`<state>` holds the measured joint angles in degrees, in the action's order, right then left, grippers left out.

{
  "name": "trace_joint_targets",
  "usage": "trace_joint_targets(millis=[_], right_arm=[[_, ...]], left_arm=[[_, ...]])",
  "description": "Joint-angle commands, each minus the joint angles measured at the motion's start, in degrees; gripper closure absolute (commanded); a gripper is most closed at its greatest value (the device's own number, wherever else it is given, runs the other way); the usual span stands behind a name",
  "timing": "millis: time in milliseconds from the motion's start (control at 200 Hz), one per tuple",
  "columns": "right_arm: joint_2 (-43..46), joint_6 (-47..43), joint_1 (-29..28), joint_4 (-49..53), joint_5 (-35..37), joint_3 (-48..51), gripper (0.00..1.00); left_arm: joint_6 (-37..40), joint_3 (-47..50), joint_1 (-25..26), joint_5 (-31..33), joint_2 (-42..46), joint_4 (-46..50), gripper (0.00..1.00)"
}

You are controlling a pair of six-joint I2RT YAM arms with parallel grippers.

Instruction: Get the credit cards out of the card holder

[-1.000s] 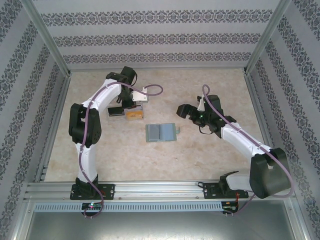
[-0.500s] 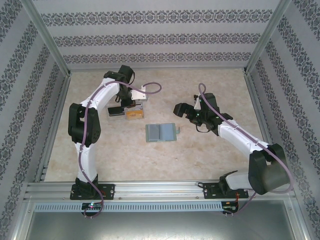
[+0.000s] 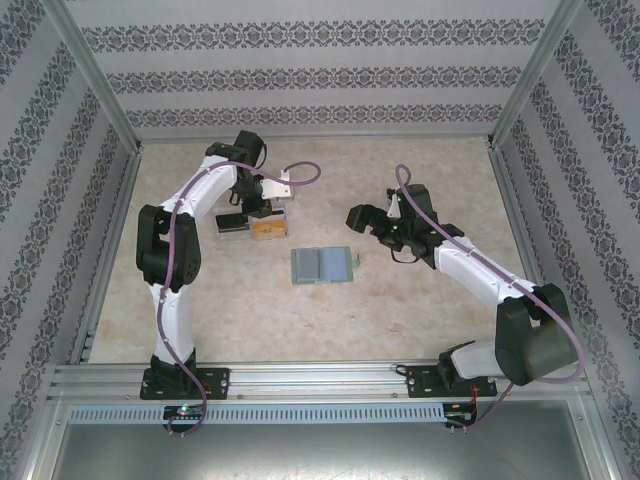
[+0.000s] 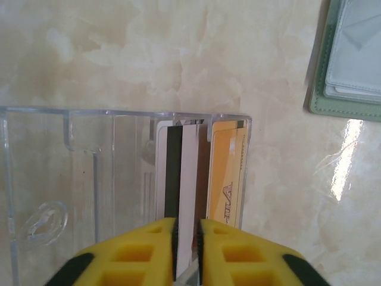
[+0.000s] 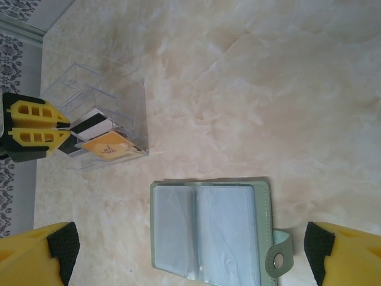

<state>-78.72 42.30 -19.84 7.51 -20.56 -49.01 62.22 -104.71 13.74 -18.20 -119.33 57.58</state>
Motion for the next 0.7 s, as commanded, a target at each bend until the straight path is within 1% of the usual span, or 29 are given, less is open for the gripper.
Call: trace_joint_targets(millis=[0,160,255,350,425,500,585,639,694], right_arm=[[-0.6,0.9,-0.9,0.6,0.8,-1.7,0.02],[-0.8,-0.5,-2.4,2.7,2.6,-3.3,0.02],[-1.7,-2.6,-5.3,6.9,7.0,-5.7,0.02],[-3.5,-3.6,-8.5,11.0,11.1,-7.9,0.02],[-5.3,-4.2,-11.6,13.9,14.3,-9.5,0.05],[-7.2,-4.9,-15.3,17.0,18.2,-11.2,0.07],[-10.2,-5.1,-19.3,19.1,21.4,-12.6,0.09],[-12.3,-5.1,-21.6,19.8,22.9,-13.6,0.10],[-14.7,-5.2,-23.3,20.4,23.8,-14.6,0.13]], left_arm=[[-0.6,-0.5,-0.7,-0.8,-1.2,-0.5,0.77],[-2.4,-0.9,-0.8,-3.2,2.3,-2.0,0.71],[-5.8,-0.4,-0.9,-5.3,5.2,-5.0,0.66],[-10.7,0.5,-1.0,-6.0,7.5,-8.8,0.62],[-16.3,2.0,-1.2,-6.0,9.6,-12.3,0.59],[-23.0,5.8,-1.4,-5.3,12.8,-17.8,0.56],[-31.2,12.6,-1.6,-5.3,17.4,-26.0,0.54],[-35.7,18.1,-1.7,-6.6,20.9,-31.3,0.52],[-40.3,23.6,-1.8,-7.8,24.5,-37.0,0.48]])
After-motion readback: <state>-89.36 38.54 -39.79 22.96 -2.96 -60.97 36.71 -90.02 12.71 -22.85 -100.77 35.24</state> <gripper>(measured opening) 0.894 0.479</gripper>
